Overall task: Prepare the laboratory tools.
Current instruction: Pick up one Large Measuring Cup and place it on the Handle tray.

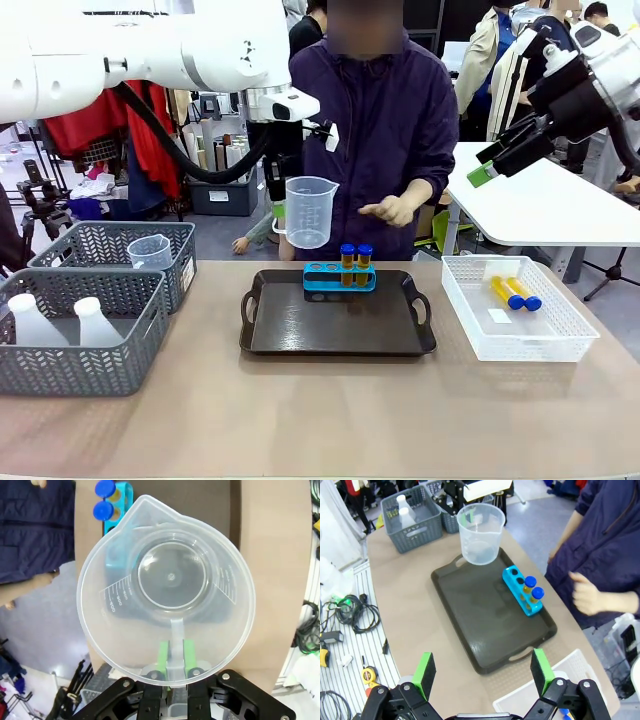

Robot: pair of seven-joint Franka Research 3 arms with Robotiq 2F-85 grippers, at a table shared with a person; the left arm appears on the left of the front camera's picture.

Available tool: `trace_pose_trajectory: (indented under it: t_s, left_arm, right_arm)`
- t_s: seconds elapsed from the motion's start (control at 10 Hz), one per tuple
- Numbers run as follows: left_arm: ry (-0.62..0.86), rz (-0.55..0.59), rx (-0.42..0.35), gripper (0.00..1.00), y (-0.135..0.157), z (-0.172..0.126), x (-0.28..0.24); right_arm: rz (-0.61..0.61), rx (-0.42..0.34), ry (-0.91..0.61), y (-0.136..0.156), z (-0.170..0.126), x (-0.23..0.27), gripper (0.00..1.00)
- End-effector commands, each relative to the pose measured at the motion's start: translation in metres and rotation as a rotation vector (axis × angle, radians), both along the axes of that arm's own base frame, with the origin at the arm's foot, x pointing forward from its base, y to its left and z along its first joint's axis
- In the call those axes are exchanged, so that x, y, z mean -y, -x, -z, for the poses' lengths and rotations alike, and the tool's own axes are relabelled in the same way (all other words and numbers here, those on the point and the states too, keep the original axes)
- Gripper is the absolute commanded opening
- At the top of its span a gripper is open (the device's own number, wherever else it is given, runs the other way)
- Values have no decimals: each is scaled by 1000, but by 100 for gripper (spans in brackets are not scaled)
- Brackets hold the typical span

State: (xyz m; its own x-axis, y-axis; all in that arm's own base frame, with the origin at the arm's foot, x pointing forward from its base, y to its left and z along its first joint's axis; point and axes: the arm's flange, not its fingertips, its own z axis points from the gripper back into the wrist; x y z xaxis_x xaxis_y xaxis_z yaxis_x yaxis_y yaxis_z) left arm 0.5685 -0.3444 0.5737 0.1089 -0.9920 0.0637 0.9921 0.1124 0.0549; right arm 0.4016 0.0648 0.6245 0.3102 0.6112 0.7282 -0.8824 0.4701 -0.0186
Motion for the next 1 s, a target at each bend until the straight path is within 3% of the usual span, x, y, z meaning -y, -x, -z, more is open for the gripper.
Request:
trace_pose_trajectory:
  t_s: [0.0, 0.1, 0.4, 0.9]
  left_arm:
    - [-35, -29, 69, 0, -4, 2, 40]
    - [-24, -59, 103, 0, -9, 10, 59]
    - [27, -71, 77, 0, -26, 43, 105]
    - [54, 131, 0, 0, -35, 119, 147]
  right_arm:
    - [-3, 4, -7, 0, -1, 0, 100]
    - [-3, 4, -7, 0, -1, 0, 100]
    - [-3, 4, -7, 0, -1, 0, 100]
    - [-3, 4, -7, 0, -1, 0, 100]
